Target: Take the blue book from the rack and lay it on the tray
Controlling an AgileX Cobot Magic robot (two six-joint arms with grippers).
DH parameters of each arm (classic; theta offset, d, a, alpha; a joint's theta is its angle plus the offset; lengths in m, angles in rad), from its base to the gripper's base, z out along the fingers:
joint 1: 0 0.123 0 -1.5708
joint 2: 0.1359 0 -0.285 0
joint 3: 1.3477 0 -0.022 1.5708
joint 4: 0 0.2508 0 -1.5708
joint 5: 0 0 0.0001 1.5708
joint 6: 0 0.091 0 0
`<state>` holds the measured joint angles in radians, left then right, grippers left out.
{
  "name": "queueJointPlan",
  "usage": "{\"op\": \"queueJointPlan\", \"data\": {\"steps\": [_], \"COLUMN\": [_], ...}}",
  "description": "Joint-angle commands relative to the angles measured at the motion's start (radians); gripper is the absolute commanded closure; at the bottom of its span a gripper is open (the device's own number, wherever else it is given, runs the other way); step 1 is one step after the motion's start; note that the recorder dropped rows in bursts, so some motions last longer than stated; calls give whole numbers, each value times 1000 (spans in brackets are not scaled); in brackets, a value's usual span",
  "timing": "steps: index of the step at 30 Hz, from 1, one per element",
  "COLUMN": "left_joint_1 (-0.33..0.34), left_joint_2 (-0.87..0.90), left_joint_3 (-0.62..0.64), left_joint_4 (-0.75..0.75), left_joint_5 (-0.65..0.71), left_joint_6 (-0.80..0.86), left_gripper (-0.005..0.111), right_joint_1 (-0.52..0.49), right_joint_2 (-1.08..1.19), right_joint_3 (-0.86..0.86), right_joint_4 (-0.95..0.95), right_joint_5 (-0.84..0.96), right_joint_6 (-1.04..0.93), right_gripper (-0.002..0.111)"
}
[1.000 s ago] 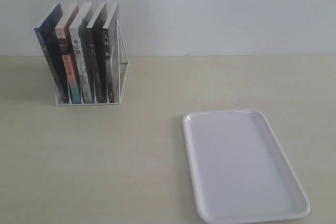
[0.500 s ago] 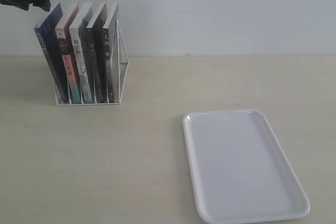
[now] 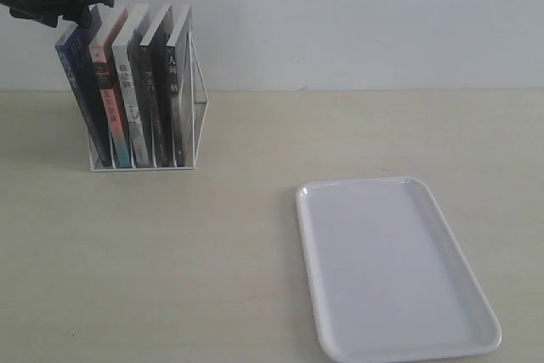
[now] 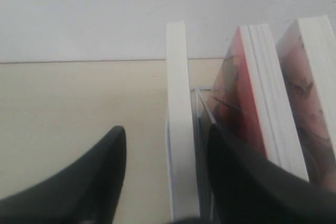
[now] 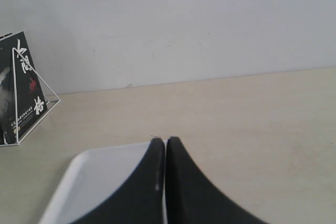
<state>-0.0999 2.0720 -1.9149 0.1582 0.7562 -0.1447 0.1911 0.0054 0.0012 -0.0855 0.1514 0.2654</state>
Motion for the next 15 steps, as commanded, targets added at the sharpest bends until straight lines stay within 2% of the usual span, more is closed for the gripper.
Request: {"op": "queueJointPlan", "data": {"steps": [1, 10, 11, 15], "left_joint_1": [-2, -2, -2, -2], "left_joint_2": [2, 37, 37, 37], "left_joint_3": [-3, -2, -2, -2], "left_joint_4": [-12, -8, -8, -8], "left_joint_5": [0, -6, -6, -8], "left_joint_6": [8, 8, 8, 8], "left_gripper": [61, 62, 64, 88], "right_joint_1": [-3, -3, -3, -3], "right_joint_2": [-5, -5, -5, -5], "right_joint_3": [-1, -1, -1, -1], "right_joint_4": [2, 2, 2, -2], "right_joint_5": [-11, -4, -4, -5], "right_joint_6": [-2, -2, -2, -2], "right_gripper": [108, 108, 108, 108]}}
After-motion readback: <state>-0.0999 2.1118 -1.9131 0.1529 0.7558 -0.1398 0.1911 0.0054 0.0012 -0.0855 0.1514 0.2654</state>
